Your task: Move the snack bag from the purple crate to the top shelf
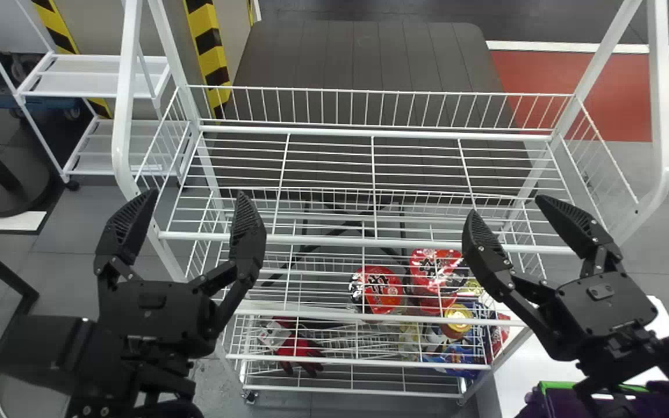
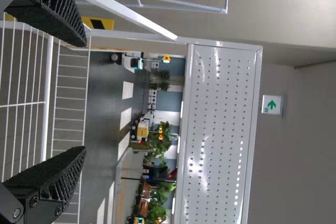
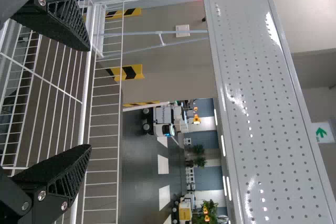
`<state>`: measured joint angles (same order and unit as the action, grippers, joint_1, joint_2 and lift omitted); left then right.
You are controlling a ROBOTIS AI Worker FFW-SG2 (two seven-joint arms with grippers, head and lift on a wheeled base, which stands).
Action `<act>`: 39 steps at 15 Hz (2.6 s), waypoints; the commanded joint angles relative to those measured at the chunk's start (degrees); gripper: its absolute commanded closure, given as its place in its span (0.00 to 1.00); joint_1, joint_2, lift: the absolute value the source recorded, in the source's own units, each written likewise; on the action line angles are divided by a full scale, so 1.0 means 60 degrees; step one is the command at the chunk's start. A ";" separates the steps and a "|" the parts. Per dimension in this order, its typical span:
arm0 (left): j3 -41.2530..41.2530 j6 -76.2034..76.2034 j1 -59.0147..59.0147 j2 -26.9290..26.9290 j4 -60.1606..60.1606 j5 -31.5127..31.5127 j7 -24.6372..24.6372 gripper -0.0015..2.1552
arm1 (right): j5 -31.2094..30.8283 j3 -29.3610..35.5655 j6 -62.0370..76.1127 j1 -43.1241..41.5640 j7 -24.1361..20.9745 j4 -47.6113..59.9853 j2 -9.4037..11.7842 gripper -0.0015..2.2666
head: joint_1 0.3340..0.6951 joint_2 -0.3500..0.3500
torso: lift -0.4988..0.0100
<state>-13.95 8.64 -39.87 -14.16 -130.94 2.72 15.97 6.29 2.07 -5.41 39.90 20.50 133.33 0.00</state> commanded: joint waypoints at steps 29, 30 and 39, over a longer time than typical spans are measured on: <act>-0.0077 0.0353 -0.0138 -0.0013 0.0013 -0.0204 0.0209 0.05 | 0.0079 0.0095 0.0381 0.0192 0.0142 -0.0220 -0.0009 0.07 | 1.00 0.50 | 0.67; -0.0077 0.0353 -0.0138 -0.0013 0.0013 -0.0204 0.0209 0.05 | 0.0079 0.0080 0.0381 0.0192 0.0157 -0.0249 -0.0009 0.07 | 1.00 0.50 | 0.66; -0.0077 0.0353 -0.0050 -0.0027 0.0042 -0.0204 0.0195 0.06 | 0.0094 0.0183 0.0499 0.0104 0.0303 -0.0542 -0.0009 0.07 | 1.00 0.49 | 0.59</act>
<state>-14.33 10.76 -40.18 -14.32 -130.82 1.59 17.13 6.75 3.01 -2.56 40.61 22.31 130.50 0.00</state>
